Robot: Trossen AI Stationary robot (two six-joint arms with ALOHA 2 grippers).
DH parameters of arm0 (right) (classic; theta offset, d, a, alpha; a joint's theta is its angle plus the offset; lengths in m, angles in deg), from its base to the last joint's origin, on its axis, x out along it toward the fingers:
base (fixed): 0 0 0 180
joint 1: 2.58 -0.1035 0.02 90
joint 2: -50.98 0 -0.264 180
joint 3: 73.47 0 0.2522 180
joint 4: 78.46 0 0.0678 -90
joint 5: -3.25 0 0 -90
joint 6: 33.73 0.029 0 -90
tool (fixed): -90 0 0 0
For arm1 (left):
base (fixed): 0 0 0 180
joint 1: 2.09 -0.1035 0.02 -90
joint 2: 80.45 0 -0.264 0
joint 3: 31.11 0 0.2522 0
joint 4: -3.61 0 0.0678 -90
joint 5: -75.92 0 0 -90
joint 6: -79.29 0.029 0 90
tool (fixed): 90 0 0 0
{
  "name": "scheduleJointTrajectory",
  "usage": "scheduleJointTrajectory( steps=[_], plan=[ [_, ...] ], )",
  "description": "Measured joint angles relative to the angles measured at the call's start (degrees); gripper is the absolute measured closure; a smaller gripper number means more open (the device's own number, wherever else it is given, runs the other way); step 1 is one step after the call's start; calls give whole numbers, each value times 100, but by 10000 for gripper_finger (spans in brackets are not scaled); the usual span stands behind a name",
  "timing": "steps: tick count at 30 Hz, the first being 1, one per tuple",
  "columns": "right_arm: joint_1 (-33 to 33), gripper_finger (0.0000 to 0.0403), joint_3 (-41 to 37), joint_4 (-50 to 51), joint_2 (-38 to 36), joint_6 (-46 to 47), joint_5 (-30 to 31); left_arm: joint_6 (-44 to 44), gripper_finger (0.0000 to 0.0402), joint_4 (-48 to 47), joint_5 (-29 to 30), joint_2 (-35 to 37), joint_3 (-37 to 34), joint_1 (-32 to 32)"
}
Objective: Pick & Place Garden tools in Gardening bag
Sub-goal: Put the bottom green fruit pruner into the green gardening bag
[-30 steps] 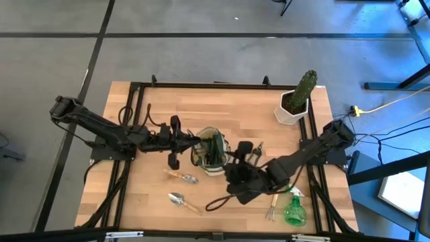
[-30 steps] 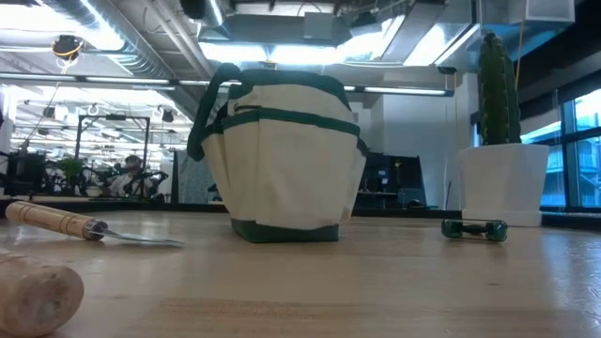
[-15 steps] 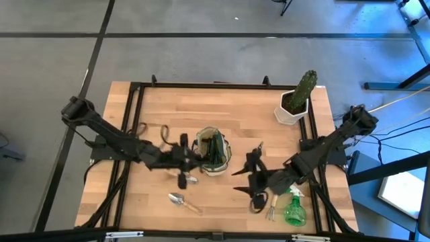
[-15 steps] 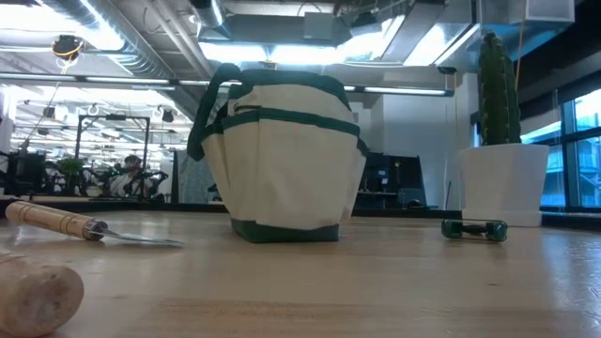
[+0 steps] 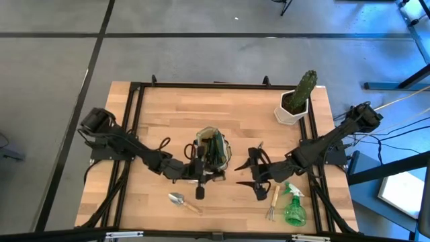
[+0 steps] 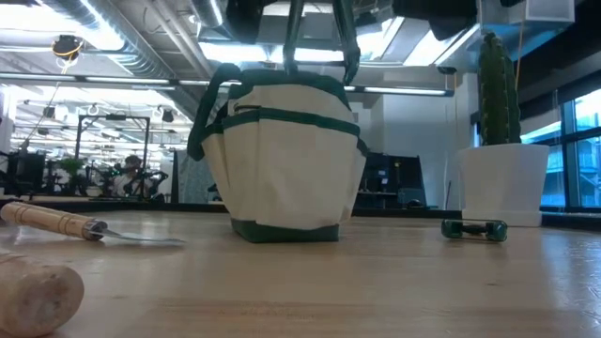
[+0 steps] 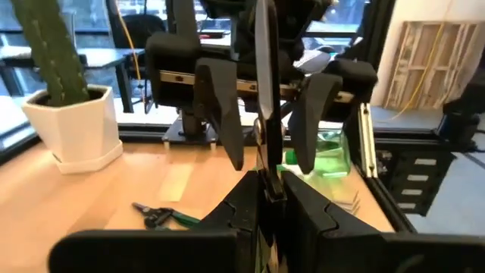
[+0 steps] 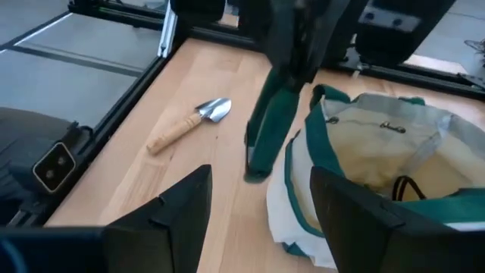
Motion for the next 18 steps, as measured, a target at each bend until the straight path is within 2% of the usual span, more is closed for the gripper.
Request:
scheduleJointTrajectory(
  steps=[11, 18],
  plan=[
    [0, 178, -36, -71, 2, -39, 0, -32, 373, 44, -50, -13, -255, -468],
    [-7, 178, -36, -61, 2, -32, 0, -3, 373, 619, -135, 100, -577, -525]
  ],
)
